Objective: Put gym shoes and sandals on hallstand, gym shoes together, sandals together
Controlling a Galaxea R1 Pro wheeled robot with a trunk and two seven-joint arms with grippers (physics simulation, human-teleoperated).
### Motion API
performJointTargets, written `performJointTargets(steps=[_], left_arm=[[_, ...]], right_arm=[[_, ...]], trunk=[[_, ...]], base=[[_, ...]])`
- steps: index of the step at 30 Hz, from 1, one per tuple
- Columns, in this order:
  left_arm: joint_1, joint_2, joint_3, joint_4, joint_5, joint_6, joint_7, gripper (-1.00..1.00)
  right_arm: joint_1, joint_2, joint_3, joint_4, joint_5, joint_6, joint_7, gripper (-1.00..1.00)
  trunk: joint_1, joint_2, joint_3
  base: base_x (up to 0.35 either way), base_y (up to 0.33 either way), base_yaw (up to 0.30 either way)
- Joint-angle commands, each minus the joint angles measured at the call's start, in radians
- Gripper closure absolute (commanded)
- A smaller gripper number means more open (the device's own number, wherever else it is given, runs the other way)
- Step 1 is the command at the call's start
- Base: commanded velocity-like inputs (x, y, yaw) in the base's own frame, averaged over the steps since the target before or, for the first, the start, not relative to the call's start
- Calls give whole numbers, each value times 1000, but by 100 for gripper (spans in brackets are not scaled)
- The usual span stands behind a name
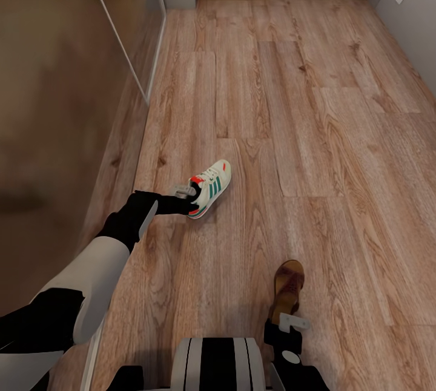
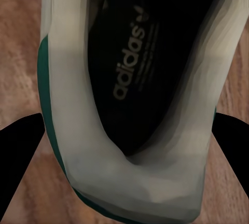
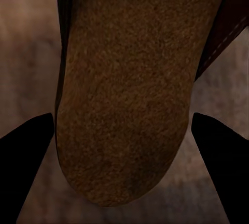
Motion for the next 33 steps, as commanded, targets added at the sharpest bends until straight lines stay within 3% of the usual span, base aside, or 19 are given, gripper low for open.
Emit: performJointTargets(steps=[1, 30, 33], left_arm=[[0, 0, 1, -2, -10, 2, -8, 100], [1, 9, 0, -1, -11, 5, -12, 100], [1, 12, 0, -1, -12, 5, -12, 100]], right_arm=[[0, 0, 1, -1, -9, 1, -2, 100], [-1, 0, 7, -2, -7, -13, 4, 100], [-1, 0, 9, -1, -6, -27, 4, 100]], trunk=[[0, 0, -1], [0, 0, -1], [-1, 1, 11]], base=[[0, 0, 0], [0, 0, 0], [0, 0, 0]])
